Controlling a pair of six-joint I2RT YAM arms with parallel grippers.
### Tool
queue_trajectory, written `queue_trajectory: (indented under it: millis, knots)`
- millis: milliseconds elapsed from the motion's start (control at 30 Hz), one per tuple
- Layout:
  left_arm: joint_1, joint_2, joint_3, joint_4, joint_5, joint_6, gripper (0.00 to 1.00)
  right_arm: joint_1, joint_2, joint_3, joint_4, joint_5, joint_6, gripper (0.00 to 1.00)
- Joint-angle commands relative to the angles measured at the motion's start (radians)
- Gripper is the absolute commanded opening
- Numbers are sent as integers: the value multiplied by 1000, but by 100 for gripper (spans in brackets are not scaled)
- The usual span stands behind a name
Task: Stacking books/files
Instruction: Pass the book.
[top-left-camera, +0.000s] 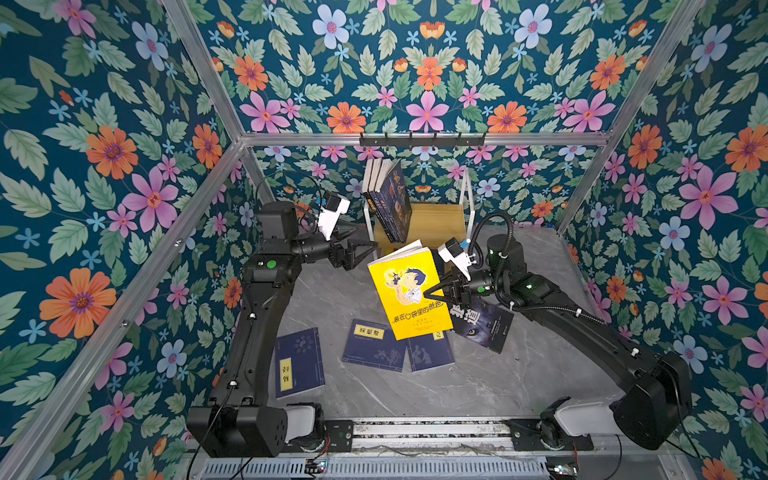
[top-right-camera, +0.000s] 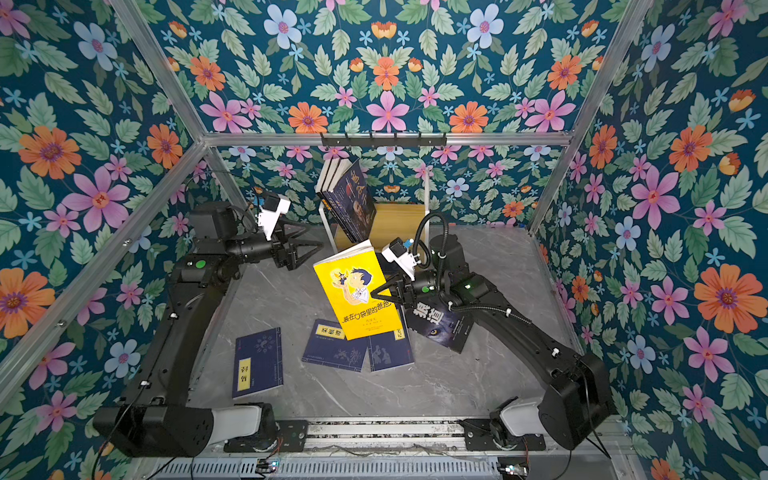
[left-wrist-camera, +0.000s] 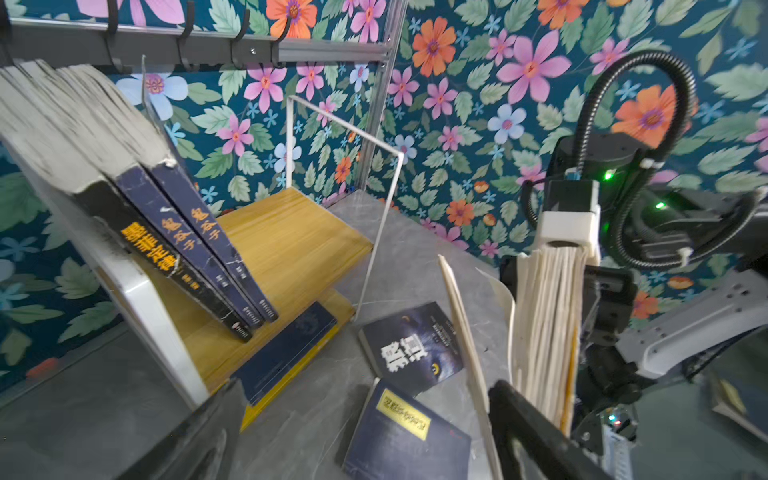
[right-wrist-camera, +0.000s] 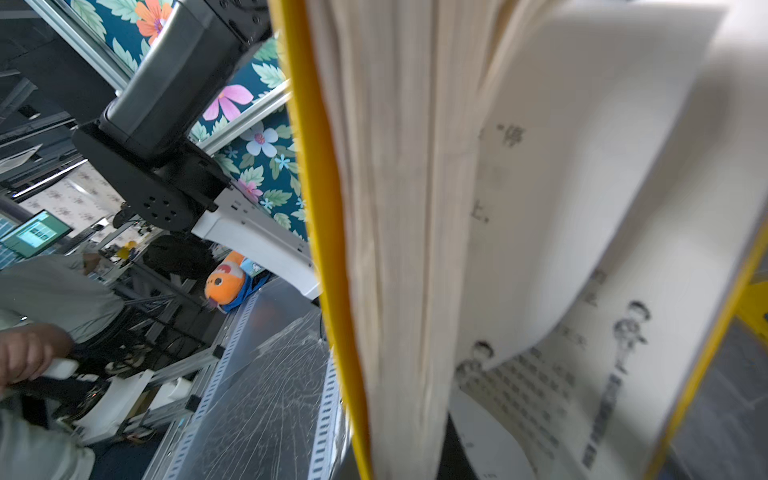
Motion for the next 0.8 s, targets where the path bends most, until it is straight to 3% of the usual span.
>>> queue_trajectory:
  millis: [0, 167, 467, 600, 767]
  knots:
    - [0, 16, 68, -243, -100, 321, 99, 1, 9, 18, -61, -76, -95, 0]
    - [-15, 45, 144, -365, -142, 417, 100, 1, 60, 90, -198, -50, -164, 0]
    - [-149, 26, 58, -480, -215, 601, 100, 48, 163, 277, -550, 29, -456, 0]
    - [-202, 32, 31, -463, -240, 600, 100, 60, 229, 366, -645, 79, -502, 0]
    - [-237, 57, 42, -481, -179, 566, 99, 70, 267, 433, -699, 94, -545, 0]
